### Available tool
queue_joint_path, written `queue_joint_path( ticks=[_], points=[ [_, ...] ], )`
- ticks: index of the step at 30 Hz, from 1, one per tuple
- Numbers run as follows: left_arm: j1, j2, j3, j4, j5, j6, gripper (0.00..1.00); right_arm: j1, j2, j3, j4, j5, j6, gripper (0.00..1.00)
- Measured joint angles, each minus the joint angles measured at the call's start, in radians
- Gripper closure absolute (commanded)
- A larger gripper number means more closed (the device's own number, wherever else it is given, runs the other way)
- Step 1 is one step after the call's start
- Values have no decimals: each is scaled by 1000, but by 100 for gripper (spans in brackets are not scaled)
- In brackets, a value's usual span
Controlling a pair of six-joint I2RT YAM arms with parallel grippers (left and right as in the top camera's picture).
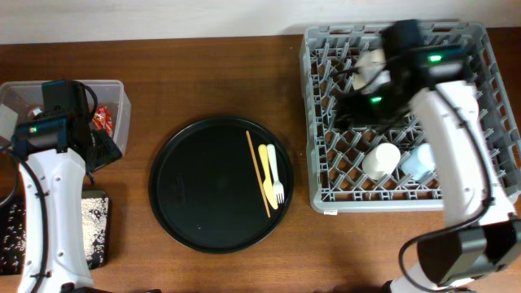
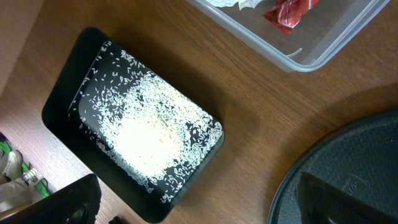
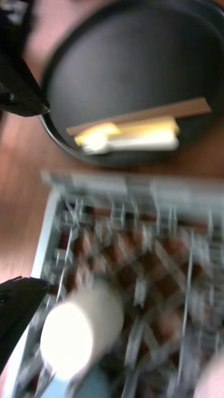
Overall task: Sort waste into correct bins and load items into the dishwasher rack
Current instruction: 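Reach the right gripper to the wooden chopstick and grasp it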
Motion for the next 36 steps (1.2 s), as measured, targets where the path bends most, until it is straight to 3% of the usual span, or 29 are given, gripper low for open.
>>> queue_joint_path(
  ticks=[6,10,11,13,15,17,30,36],
  points=[
    [0,0,0,0,0,0,1,421,19,-13,132,-42,-3,1],
    [0,0,0,1,0,0,1,583,154,-44,248,158,138,10],
    [0,0,0,1,0,0,1,591,193,-44,268,178,163,2],
    [0,0,0,0,0,0,1,592,270,-47,299,199,192,2],
    [0,0,0,0,0,0,1,592,356,-48,341,188,207,35],
    [0,0,0,0,0,0,1,592,407,-49,346,174,216,54],
    [0,0,0,0,0,0,1,589,424,-50,365,253,323,57],
    [0,0,0,0,0,0,1,570,439,-174,482,262,323,57]
  ],
)
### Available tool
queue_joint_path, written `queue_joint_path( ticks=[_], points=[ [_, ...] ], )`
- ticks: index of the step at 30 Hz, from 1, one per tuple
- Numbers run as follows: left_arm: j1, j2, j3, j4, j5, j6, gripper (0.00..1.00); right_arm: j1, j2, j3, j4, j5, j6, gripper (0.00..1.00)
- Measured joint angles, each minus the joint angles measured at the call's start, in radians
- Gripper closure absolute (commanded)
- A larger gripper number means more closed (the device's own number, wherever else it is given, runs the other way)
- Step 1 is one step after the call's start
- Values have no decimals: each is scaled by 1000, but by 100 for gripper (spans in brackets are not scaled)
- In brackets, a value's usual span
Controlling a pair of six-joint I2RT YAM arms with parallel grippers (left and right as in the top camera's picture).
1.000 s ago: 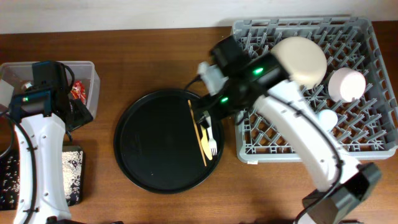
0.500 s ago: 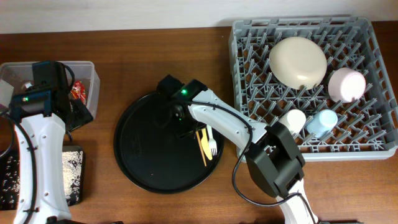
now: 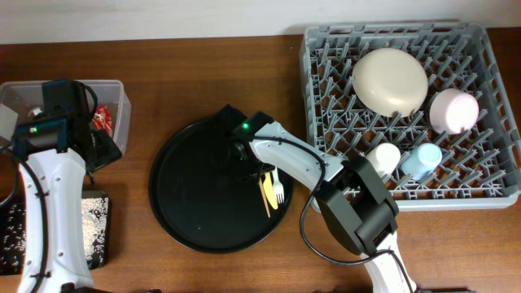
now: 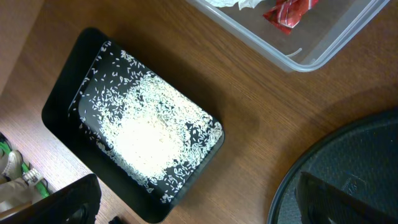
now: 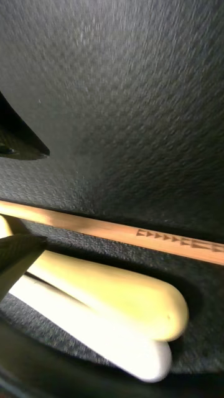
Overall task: Sort waste into correct bins and load items into the dishwasher rack
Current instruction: 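Reach the right gripper to the wooden chopstick and grasp it, then carry the chopstick to the rack's left edge and release it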
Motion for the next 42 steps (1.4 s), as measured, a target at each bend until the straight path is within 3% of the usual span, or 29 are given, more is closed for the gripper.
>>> queue_joint_path(
  ticks=[6,9,22,29,37,42],
  points=[
    [0,0,0,0,0,0,1,1,-8,-82,122,19,0,57],
    [0,0,0,0,0,0,1,1,-23,-111,151,26,-1,71],
    [0,0,0,0,0,0,1,1,-24,-113,156,33,1,96],
    [0,0,0,0,0,0,1,1,-23,-97,118,33,3,96],
    [0,0,0,0,0,0,1,-3,-23,92,-54,32,-7,96],
    [0,0,0,0,0,0,1,-171,-171,175,-169,26,-34,96]
  ],
)
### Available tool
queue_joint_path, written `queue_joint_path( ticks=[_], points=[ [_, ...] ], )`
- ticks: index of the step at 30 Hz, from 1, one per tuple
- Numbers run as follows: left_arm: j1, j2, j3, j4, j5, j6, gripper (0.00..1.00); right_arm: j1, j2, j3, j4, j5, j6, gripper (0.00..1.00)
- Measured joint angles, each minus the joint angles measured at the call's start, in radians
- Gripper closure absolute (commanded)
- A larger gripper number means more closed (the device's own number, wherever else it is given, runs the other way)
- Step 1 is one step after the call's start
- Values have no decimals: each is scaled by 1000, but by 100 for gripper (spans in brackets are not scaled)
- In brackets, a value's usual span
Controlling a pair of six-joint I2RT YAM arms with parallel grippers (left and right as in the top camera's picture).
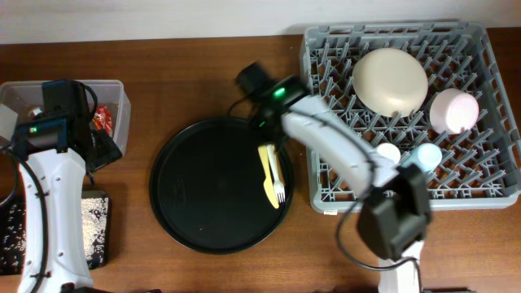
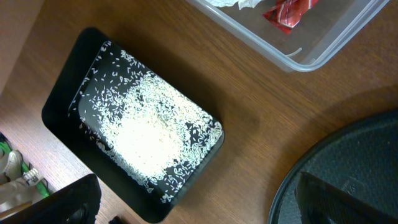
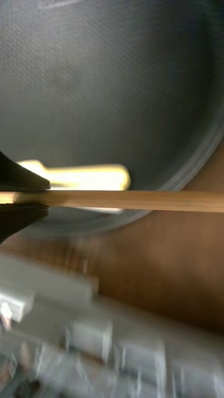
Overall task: Sort waste into correct bins and load items into the dishwasher rack
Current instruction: 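Carry the chopstick to the rack's left edge and release it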
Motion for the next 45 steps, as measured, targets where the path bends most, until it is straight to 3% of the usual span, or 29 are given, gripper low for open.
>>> queue_joint_path(
  ticks=[4,7,22,45],
  points=[
    [0,0,0,0,0,0,1,-187,-148,6,-61,0,-33,96],
    [0,0,0,0,0,0,1,-281,-166,9,-69,1,-57,96],
    [0,0,0,0,0,0,1,-288,2,9,55,4,-178,96],
    [0,0,0,0,0,0,1,-301,55,-44,133,4,-132,94]
  ],
)
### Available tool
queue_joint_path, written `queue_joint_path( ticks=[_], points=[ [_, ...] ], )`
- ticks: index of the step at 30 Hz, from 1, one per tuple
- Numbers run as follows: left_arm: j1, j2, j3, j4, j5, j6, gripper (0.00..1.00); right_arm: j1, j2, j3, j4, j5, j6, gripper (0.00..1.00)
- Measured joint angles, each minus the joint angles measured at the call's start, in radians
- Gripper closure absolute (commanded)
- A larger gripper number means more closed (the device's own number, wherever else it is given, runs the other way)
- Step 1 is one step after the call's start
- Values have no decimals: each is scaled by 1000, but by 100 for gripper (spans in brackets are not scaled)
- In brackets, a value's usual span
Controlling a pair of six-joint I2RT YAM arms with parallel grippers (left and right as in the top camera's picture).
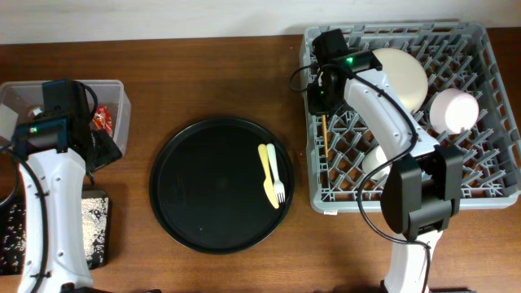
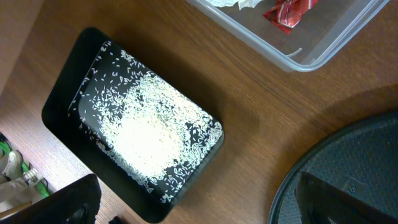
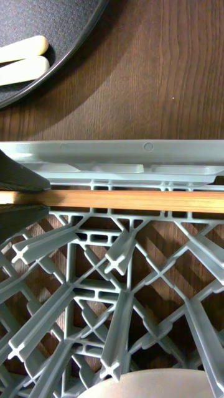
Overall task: Sort waste into correct bins and load items into the dishwasher rack
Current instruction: 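Carry the chopstick to the rack's left edge and release it, then move the right gripper to the cream spoon and grasp it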
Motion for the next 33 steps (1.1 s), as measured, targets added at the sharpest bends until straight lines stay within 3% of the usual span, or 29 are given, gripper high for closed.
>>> queue_joint_path(
  ticks=[4,7,11,16,24,30,33],
  points=[
    [0,0,0,0,0,0,1,0,4,-13,12,0,-3,94],
    [0,0,0,0,0,0,1,0,22,-16,20,0,-5,79],
    [0,0,0,0,0,0,1,0,24,-19,23,0,-15,71],
    [0,0,0,0,0,0,1,0,24,-16,3,0,-23,71],
    [0,0,0,0,0,0,1,26,-105,235,-303,-29,-48,71],
    [0,0,0,0,0,0,1,240,-103,156,-314,-100,-33,72],
    [0,0,0,0,0,0,1,308,-98,6,-243,-103,58,72]
  ],
)
